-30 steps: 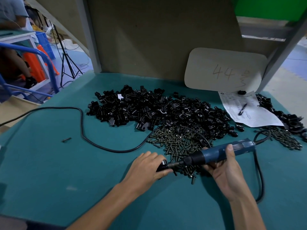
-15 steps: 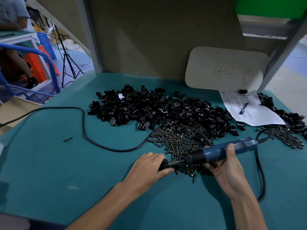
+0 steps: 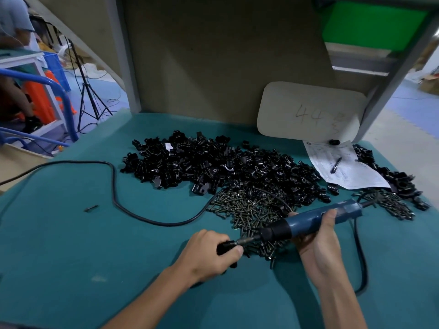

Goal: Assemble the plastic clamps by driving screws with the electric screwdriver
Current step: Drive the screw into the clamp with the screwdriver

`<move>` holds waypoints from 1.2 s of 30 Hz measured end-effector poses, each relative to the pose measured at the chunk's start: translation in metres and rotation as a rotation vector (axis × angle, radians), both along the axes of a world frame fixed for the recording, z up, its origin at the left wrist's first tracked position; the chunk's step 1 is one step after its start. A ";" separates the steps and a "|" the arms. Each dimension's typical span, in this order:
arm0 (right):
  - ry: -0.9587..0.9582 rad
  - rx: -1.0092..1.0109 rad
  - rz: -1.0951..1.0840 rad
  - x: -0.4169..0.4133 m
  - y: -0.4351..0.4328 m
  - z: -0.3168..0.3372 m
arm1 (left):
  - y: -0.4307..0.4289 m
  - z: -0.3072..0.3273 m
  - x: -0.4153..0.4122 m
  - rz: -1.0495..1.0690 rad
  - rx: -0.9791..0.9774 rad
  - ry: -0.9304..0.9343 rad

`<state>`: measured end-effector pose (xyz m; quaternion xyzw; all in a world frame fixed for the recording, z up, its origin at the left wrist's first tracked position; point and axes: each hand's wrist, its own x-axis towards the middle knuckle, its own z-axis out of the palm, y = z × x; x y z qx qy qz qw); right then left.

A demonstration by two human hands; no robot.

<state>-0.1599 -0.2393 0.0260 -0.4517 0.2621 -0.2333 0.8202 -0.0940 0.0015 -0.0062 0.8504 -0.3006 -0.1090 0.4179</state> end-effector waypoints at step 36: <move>0.980 -1.094 -0.230 -0.166 -0.131 0.005 | -0.078 0.014 -0.003 0.144 -0.279 -0.169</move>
